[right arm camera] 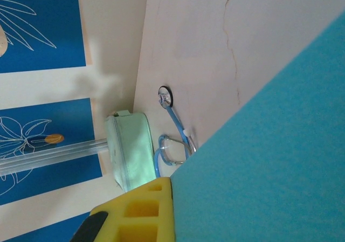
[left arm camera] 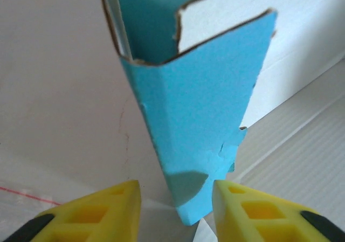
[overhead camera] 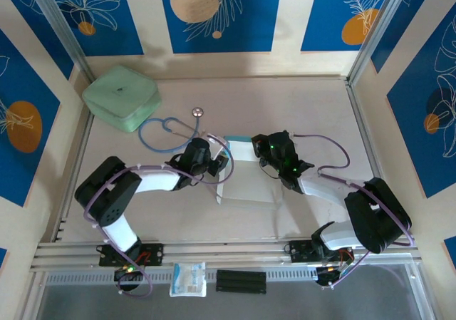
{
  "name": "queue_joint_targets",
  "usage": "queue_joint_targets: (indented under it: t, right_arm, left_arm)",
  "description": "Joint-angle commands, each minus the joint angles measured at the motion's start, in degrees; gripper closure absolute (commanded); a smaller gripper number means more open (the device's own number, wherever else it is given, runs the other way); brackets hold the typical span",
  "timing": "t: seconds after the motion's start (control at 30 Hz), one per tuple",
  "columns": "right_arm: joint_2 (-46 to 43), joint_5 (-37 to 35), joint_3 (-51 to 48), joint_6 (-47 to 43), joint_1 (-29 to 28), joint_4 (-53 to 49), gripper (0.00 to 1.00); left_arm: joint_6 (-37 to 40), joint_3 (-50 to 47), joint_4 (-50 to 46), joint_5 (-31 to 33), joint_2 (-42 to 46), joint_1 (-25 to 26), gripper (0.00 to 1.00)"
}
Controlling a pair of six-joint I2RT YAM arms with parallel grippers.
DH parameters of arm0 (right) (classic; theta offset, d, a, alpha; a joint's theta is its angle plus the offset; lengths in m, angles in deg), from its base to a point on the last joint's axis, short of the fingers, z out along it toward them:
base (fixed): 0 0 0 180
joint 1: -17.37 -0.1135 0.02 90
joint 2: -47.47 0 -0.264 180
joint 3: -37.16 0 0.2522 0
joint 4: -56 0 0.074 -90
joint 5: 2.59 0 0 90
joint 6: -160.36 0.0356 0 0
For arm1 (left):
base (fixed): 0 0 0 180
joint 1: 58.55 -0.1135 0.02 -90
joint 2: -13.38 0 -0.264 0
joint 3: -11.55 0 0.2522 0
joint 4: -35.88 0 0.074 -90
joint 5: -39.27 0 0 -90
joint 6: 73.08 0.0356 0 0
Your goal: Fold the paper box
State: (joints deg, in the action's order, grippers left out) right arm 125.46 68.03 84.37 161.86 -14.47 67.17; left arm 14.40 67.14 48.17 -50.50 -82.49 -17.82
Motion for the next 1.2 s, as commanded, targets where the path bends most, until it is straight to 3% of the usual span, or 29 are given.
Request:
queue_joint_targets:
  t: [0.0, 0.13, 0.27, 0.53, 0.67, 0.87, 1.17]
  right_arm:
    - [-0.6, -3.0, -0.9, -2.4, 0.2, -0.8, 1.00]
    - [-0.5, -2.7, -0.5, -2.6, 0.5, -1.1, 1.00]
    - [-0.7, -2.3, -0.3, -3.0, 0.5, -1.1, 1.00]
    - [-0.6, -1.5, 0.0, -3.5, 0.6, -1.6, 1.00]
    - [-0.4, -1.1, 0.3, -3.8, 0.5, -1.1, 1.00]
    - [-0.2, -1.1, -0.2, -3.9, -0.3, -0.5, 1.00]
    - [-1.2, -1.5, -0.5, -4.4, -1.0, -1.1, 1.00]
  left_arm:
    - [0.8, -1.4, 1.3, -2.2, 2.8, -0.2, 0.56]
    - [0.7, -2.9, 1.7, -3.6, 5.5, -0.2, 0.51]
    - [1.4, -2.8, -3.7, -3.7, 9.3, -0.6, 0.53]
    - [1.8, 1.9, -16.8, -25.5, 12.7, -8.0, 0.54]
    - [4.1, 4.9, -19.0, -25.7, 9.8, -8.5, 0.54]
    - [3.3, 8.0, -13.1, -27.4, 3.1, -8.6, 0.56]
    - [4.3, 9.6, -11.1, -29.2, -0.2, -10.0, 0.68]
